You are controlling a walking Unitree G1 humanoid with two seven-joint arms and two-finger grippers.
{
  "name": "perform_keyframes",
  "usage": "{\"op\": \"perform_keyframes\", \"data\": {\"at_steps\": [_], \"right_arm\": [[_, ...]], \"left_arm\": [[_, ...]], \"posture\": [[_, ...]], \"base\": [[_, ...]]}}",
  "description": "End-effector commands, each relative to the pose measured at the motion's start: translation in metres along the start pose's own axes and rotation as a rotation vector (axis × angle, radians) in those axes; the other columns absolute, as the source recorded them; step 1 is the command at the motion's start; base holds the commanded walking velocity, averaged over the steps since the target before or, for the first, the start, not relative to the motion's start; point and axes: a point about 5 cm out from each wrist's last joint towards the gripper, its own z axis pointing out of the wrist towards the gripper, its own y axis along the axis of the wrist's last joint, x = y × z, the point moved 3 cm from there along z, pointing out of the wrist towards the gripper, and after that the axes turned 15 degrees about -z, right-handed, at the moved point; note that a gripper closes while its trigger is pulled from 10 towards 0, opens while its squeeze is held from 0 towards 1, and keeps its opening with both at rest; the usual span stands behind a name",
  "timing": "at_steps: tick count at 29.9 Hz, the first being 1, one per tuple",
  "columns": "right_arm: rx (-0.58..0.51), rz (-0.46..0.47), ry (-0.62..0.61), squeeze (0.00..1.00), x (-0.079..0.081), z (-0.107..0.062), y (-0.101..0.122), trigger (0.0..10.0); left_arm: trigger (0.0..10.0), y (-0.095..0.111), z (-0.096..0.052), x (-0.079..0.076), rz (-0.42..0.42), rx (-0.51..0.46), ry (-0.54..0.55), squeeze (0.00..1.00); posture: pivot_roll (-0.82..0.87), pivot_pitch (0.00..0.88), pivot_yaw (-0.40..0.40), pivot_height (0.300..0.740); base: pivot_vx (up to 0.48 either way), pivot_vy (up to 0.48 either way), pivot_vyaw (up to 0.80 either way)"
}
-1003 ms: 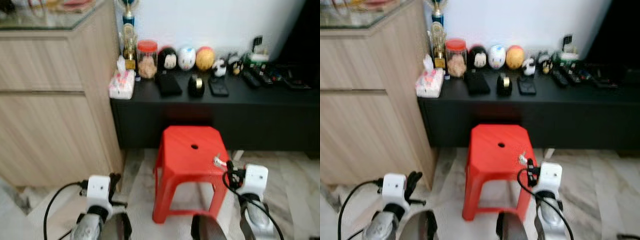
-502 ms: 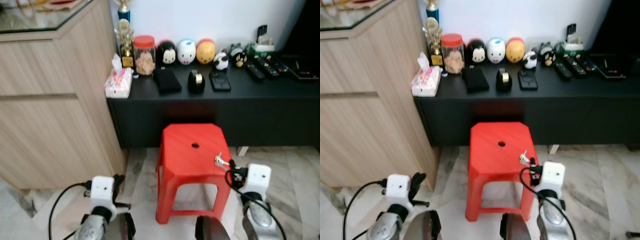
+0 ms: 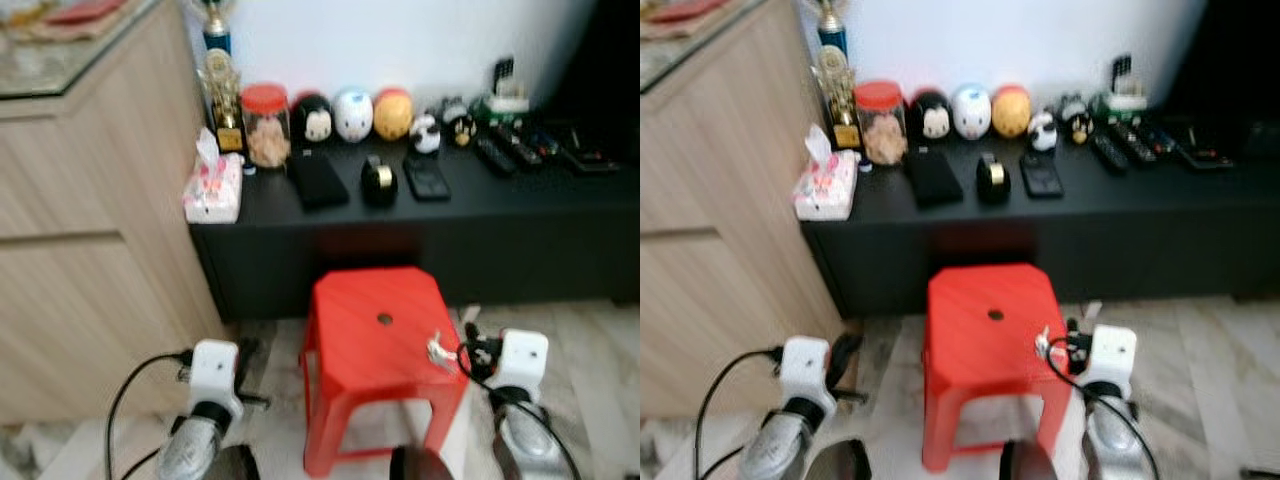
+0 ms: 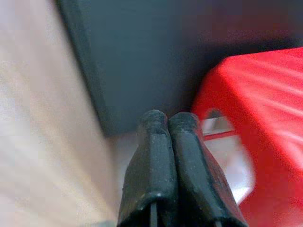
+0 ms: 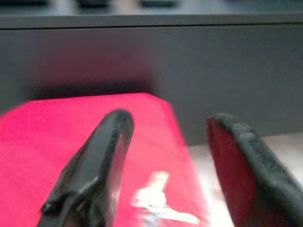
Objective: Hang keys on a hook
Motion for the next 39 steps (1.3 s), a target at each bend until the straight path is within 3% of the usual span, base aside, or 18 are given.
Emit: {"op": "perform_keyframes", "data": {"at_steps": [1,9,12,17,22,23,24,27,31,32,39], "right_arm": [[0.013,-0.034,-0.012,0.0,-0.011,-0.002,-0.005,10.0],[0.029,-0.038,0.017,0.0,-0.007,-0.003,-0.008,10.0],[0.077,-0.045,-0.002,0.0,-0.012,-0.003,-0.016,10.0],[0.257,-0.153,0.062,0.0,-0.012,-0.001,-0.043,10.0],[0.259,-0.156,0.061,0.0,-0.02,0.006,-0.041,10.0],[0.258,-0.141,0.054,0.8,-0.022,0.008,-0.04,10.0],[0.268,-0.117,0.042,1.0,-0.026,0.011,-0.04,10.0],[0.359,-0.122,0.019,1.0,-0.033,0.013,-0.051,10.0],[0.393,-0.119,0.06,0.97,-0.03,0.013,-0.056,10.0],[0.397,-0.122,0.117,0.0,-0.022,0.013,-0.058,10.0],[0.396,-0.13,0.133,0.0,-0.02,0.017,-0.056,10.0]], "left_arm": [[10.0,0.0,0.004,-0.011,-0.02,-0.002,-0.028,0.0],[10.0,0.001,0.005,-0.014,-0.029,-0.01,-0.042,0.0],[10.0,0.001,0.005,-0.014,-0.029,-0.007,-0.043,0.0],[10.0,0.0,0.005,-0.014,-0.025,-0.001,-0.041,0.0],[10.0,0.0,0.006,-0.014,-0.026,-0.002,-0.041,0.0],[10.0,0.0,0.006,-0.013,-0.025,-0.002,-0.04,0.0],[10.0,0.0,0.006,-0.013,-0.024,-0.002,-0.039,0.0],[10.0,0.001,0.006,-0.013,-0.023,-0.004,-0.039,0.0],[10.0,0.001,0.007,-0.013,-0.021,-0.004,-0.041,0.0],[10.0,0.001,0.007,-0.013,-0.019,-0.005,-0.041,0.0],[10.0,0.003,0.007,-0.012,-0.012,-0.011,-0.039,0.0]], "posture": [[-0.03,0.0,-0.02,0.57],[-0.04,0.0,-0.019,0.57],[-0.04,0.0,-0.019,0.57],[-0.04,0.0,-0.017,0.57],[-0.03,0.0,-0.017,0.57],[-0.04,0.0,-0.016,0.57],[-0.04,0.0,-0.015,0.57],[-0.03,0.0,-0.013,0.57],[-0.03,0.0,-0.01,0.57],[-0.03,0.0,-0.009,0.57],[-0.02,0.0,-0.006,0.57]], "base": [[0.368,0.0,0.0],[0.132,0.0,0.0],[0.0,0.0,0.0],[0.0,0.0,0.0],[0.0,0.0,0.0],[0.0,0.0,0.0],[0.0,0.0,0.0],[0.0,0.0,0.0],[0.0,0.0,0.0],[0.0,0.0,0.0],[0.0,0.0,0.0]]}}
